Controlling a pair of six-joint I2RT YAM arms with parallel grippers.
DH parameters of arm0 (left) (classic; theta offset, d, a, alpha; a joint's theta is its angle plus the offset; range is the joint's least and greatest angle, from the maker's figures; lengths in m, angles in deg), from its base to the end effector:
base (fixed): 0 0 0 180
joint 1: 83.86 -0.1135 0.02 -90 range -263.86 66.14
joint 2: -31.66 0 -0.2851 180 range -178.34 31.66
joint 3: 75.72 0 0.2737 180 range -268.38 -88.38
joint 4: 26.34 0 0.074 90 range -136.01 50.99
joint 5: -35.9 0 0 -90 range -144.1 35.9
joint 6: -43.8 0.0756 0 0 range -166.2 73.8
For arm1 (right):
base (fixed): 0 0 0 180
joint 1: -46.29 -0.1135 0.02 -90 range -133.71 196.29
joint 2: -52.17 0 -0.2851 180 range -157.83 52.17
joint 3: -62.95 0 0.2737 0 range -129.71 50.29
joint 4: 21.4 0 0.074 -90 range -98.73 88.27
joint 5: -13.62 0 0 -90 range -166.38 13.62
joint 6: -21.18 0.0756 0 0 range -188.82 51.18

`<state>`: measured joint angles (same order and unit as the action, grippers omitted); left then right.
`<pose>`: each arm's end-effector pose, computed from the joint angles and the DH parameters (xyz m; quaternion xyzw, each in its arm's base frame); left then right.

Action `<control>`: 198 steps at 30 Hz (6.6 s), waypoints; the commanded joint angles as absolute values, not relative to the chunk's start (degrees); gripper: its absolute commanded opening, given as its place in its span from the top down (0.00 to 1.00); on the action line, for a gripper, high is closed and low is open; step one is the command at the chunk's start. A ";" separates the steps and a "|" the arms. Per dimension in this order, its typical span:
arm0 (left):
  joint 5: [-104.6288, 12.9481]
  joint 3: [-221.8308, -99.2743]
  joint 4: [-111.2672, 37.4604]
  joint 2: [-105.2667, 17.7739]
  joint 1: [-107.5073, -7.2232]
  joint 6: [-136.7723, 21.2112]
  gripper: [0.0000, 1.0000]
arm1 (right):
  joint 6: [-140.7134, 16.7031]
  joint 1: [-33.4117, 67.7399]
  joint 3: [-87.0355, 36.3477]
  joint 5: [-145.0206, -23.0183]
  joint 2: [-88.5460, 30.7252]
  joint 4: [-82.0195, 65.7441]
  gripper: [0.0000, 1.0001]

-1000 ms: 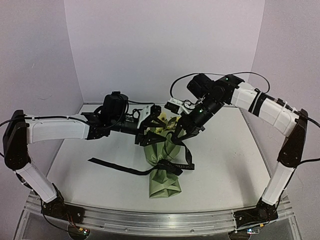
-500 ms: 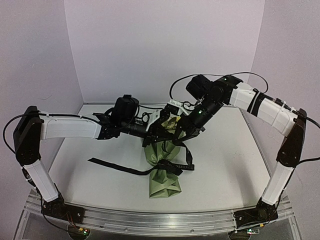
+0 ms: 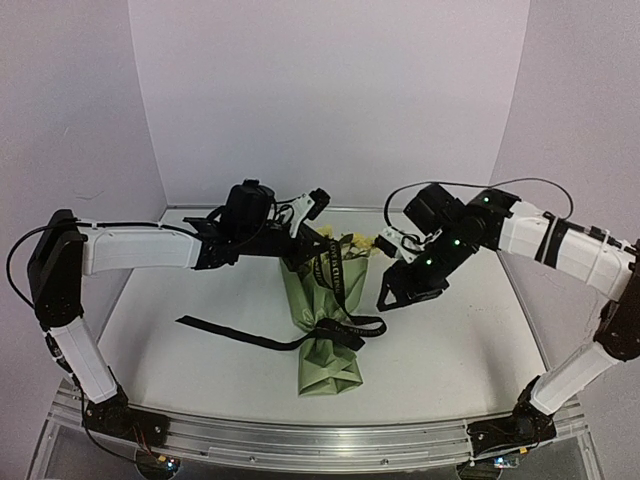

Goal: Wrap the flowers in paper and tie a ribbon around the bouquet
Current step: Cross the half-tied ribbon over the folded bouquet.

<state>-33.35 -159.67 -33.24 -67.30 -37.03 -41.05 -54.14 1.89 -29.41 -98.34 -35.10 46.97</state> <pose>0.2972 -0.3560 0.2702 0.4478 0.6884 -0.3354 0.4616 0.2259 0.2608 0.2938 -0.2875 0.9119 0.2731 0.1060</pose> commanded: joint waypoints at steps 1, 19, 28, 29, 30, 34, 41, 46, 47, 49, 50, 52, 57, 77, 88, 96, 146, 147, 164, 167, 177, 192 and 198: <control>-42.67 -161.69 -34.75 -63.81 -38.26 -47.87 1.00 | -42.45 1.48 -17.55 -94.74 -31.76 31.87 0.44; -48.87 -152.06 -36.44 -51.36 -38.43 -49.88 1.00 | -39.86 -0.81 -0.40 -99.90 -44.43 -10.44 0.44; -49.34 -152.62 -37.28 -51.22 -38.46 -49.32 1.00 | -38.79 -1.84 1.21 -98.63 -43.84 -10.39 0.44; -49.35 -152.63 -37.33 -51.22 -38.46 -49.22 1.00 | -39.07 -1.94 1.35 -98.52 -43.38 -9.95 0.45; -49.36 -152.63 -37.34 -51.22 -38.46 -49.19 1.00 | -39.60 -2.11 1.22 -98.58 -43.00 -9.24 0.46; -49.44 -152.69 -37.34 -51.40 -38.48 -49.13 1.00 | -42.98 -3.12 -0.78 -98.89 -42.43 -3.62 0.50; -49.53 -152.93 -37.51 -51.48 -38.47 -48.95 1.00 | -47.32 -5.18 -3.64 -96.44 -41.53 3.12 0.51; -49.77 -152.68 -37.69 -51.30 -38.47 -48.85 1.00 | -47.98 -5.68 -5.07 -96.24 -42.00 5.45 0.57; -49.81 -152.61 -37.69 -51.15 -38.50 -48.84 1.00 | -47.96 -5.73 -5.35 -96.32 -42.31 5.85 0.59; -49.87 -152.55 -37.72 -51.00 -38.51 -48.81 1.00 | -47.93 -5.69 -6.23 -96.50 -42.80 6.83 0.68; -49.85 -152.57 -37.78 -50.96 -38.51 -48.79 1.00 | -47.88 -5.72 -6.61 -96.60 -42.97 7.36 0.73; -49.81 -152.54 -38.03 -50.80 -38.51 -48.69 1.00 | -47.85 -5.73 -7.49 -96.44 -43.15 8.65 0.85; -49.69 -151.25 -39.83 -48.83 -38.51 -48.18 1.00 | -48.28 -5.69 -9.75 -94.72 -41.36 12.97 1.00; -26.73 -143.73 -55.91 -39.12 -24.34 -57.46 1.00 | -43.95 3.12 -35.06 -106.87 -50.70 33.24 1.00; -20.46 -158.76 -42.09 -61.29 -16.03 -51.51 0.98 | -39.91 6.95 -42.01 -113.73 -57.83 34.05 1.00; -26.66 -164.41 -31.22 -74.36 -14.66 -52.57 0.92 | -41.37 8.58 -42.33 -117.48 -58.04 35.01 1.00; -47.65 -136.03 -15.59 -50.16 -20.43 -51.12 0.53 | -49.71 6.62 -38.12 -119.20 -51.57 39.87 1.00; -46.59 -135.18 -16.05 -49.40 -21.25 -49.70 0.53 | -49.91 6.24 -37.98 -118.88 -51.39 39.87 1.00; -32.00 -135.86 -21.90 -53.61 -29.02 -27.33 0.53 | -47.66 2.44 -43.48 -120.45 -52.60 39.87 1.00; -32.49 -137.68 -22.79 -55.67 -29.02 -26.05 0.53 | -47.66 2.12 -44.26 -120.88 -52.93 39.87 1.00; -35.72 -139.22 -18.84 -58.22 -29.02 -25.46 0.55 | -47.84 1.25 -45.05 -121.55 -54.14 40.22 1.00; -36.00 -140.25 -16.09 -60.54 -29.02 -26.32 0.61 | -49.24 0.18 -47.35 -120.63 -56.23 42.92 1.00; -36.73 -139.57 -14.49 -60.41 -29.02 -26.28 0.64 | -49.55 -0.02 -47.97 -120.17 -56.89 43.63 1.00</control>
